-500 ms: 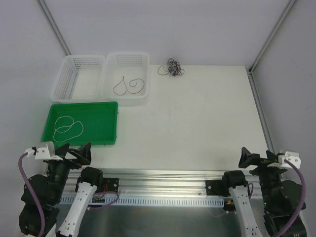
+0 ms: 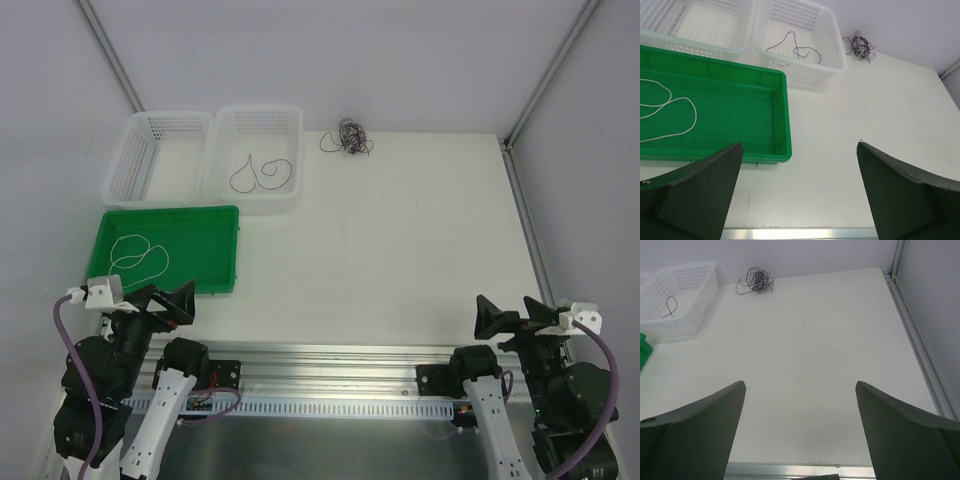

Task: Untangle the cables

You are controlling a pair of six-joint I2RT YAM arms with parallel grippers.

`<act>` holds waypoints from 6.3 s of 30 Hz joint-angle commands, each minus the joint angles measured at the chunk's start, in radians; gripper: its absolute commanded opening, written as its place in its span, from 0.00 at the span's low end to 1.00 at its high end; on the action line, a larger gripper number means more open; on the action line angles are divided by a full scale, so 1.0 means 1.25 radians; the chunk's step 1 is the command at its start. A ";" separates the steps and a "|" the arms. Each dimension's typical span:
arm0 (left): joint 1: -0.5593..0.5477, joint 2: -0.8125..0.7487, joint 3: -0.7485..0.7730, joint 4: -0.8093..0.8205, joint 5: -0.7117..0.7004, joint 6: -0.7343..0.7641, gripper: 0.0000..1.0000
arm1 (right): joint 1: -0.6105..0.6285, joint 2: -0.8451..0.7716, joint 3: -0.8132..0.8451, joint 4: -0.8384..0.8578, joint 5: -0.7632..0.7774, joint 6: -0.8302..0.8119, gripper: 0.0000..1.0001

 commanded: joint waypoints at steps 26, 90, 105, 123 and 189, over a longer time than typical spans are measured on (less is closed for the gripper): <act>0.057 0.444 -0.193 0.292 0.176 -0.003 0.99 | 0.023 1.258 0.175 0.856 -0.185 0.411 0.99; 0.093 0.473 -0.215 0.301 0.278 0.001 0.99 | 0.073 1.548 0.078 1.303 -0.353 0.640 0.01; 0.090 0.586 -0.228 0.323 0.515 0.007 0.99 | 0.343 0.986 -0.347 0.848 -0.243 0.478 0.02; -0.329 0.738 -0.278 0.545 0.259 -0.317 0.99 | 0.525 0.697 -0.342 0.509 0.072 0.436 0.71; -0.517 0.764 -0.229 0.496 -0.327 -0.327 0.00 | 0.488 0.558 -0.310 0.303 0.441 0.417 0.02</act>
